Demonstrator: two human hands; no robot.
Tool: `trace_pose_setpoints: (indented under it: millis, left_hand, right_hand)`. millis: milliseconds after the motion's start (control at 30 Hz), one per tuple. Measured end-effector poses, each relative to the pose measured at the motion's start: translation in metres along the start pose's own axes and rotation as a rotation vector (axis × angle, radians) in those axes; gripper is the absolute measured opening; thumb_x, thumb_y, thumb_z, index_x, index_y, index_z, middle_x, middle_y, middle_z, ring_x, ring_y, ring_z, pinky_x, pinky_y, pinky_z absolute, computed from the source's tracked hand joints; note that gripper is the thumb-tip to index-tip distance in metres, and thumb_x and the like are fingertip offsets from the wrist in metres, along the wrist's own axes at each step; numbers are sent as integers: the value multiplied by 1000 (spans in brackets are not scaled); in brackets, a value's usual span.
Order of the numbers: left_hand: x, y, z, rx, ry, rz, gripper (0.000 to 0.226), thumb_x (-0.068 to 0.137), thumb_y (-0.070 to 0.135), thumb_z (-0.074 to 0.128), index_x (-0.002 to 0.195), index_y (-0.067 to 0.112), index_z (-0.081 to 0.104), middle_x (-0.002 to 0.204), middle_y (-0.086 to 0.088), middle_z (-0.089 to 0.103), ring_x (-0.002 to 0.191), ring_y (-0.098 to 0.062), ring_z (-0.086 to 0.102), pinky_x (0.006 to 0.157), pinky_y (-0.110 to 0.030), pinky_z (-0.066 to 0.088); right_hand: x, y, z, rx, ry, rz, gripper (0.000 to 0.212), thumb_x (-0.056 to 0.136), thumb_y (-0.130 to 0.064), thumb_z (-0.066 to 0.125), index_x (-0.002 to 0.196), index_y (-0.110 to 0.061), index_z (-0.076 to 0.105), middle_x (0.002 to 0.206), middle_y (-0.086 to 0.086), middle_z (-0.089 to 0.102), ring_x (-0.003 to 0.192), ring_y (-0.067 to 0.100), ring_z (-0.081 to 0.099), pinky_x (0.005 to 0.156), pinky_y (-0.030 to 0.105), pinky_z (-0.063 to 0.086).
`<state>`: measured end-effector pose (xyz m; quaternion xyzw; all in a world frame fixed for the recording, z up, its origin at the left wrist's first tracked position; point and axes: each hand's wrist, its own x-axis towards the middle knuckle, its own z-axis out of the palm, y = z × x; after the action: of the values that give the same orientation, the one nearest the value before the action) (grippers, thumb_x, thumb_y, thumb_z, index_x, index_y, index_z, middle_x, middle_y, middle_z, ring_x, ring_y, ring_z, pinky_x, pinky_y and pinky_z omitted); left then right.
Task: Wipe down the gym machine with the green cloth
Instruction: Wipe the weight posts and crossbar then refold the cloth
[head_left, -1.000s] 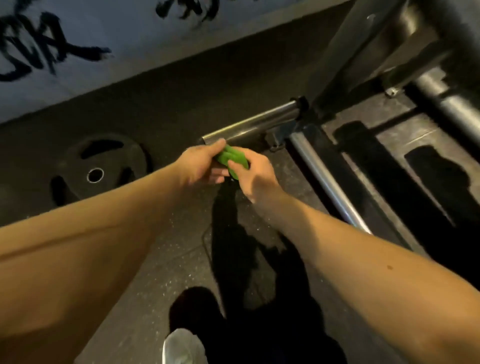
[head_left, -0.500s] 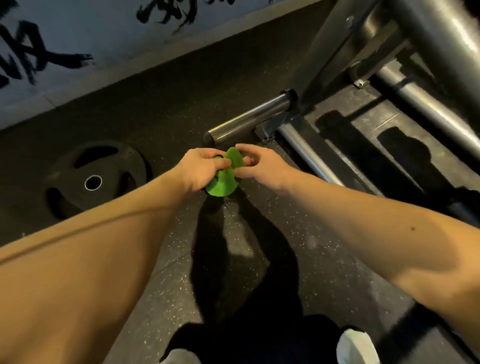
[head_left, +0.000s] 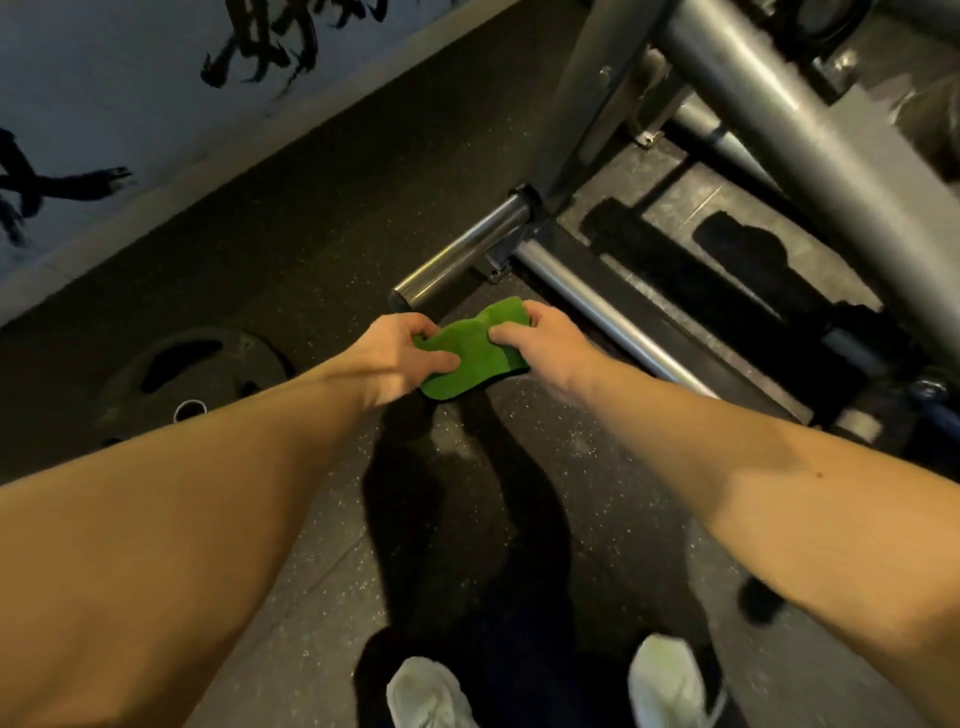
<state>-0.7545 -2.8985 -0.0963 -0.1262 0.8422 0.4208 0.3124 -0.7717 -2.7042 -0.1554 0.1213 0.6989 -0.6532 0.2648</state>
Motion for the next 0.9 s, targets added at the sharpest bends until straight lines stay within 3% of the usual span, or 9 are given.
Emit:
trace_pose_setpoints:
  millis: [100,167,267,400,467,533,733,800,900]
  left_hand:
    - [-10,4,-3,66,34,17,23,92,27,75,109,14,68,101,-3,67,89,-14,65,74,-27,54]
    - [-18,9,-5,98,36,60,22,91,24,76,103,7,69,92,-2,68,80,-13,63,68,-25,52]
    - [-32,18,-4,148,49,105,22,91,24,76,103,7,69,90,-2,65,75,-12,59,61,-23,46]
    - [-50,33,3,226,85,149,22,92,29,74,110,18,67,106,0,60,91,-15,60,70,-26,46]
    - [-62,42,6,240,94,159,18,92,31,74,105,22,67,105,-3,61,89,-17,62,68,-30,49]
    - [-76,48,7,264,100,158,15,91,35,74,101,27,66,112,-7,59,92,-21,63,78,-36,55]
    - [-138,83,-12,339,62,173,16,81,53,72,92,44,64,115,-7,55,100,-27,60,94,-45,54]
    - [-156,102,-22,326,26,185,25,70,60,69,88,43,64,113,-7,58,101,-29,61,93,-46,55]
    - [-184,128,-31,280,2,249,17,86,45,72,91,31,64,101,-4,61,91,-21,62,83,-39,54]
  right_hand:
    - [-17,-3,-5,-15,27,-23,40,81,-13,83,115,-15,62,112,9,74,105,25,72,98,45,57]
    - [-30,-8,-8,-37,-4,-44,48,77,-10,87,118,-18,63,111,2,74,103,17,72,95,34,58]
    - [-54,-18,-13,-68,-23,-56,37,78,-7,86,109,-21,69,101,-6,77,94,7,73,85,22,57]
    - [-83,-32,-21,-49,28,-67,29,80,0,82,98,-20,71,96,-2,77,89,11,74,82,26,60]
    - [-95,-38,-22,-34,56,-70,28,79,1,81,99,-17,72,100,5,78,96,21,75,90,37,60]
    - [-109,-44,-21,-13,80,-62,28,80,1,80,102,-14,71,107,10,77,102,27,73,96,43,58]
    - [-161,-78,-13,-84,199,-66,24,87,-7,78,109,-13,70,102,3,77,97,21,74,92,37,59]
    - [-175,-95,-11,-121,260,-74,28,87,-14,81,113,-12,71,100,-1,76,94,16,73,90,33,59]
    - [-202,-121,-8,-114,336,-69,26,86,-15,82,110,-14,72,102,1,75,94,16,73,87,32,60]
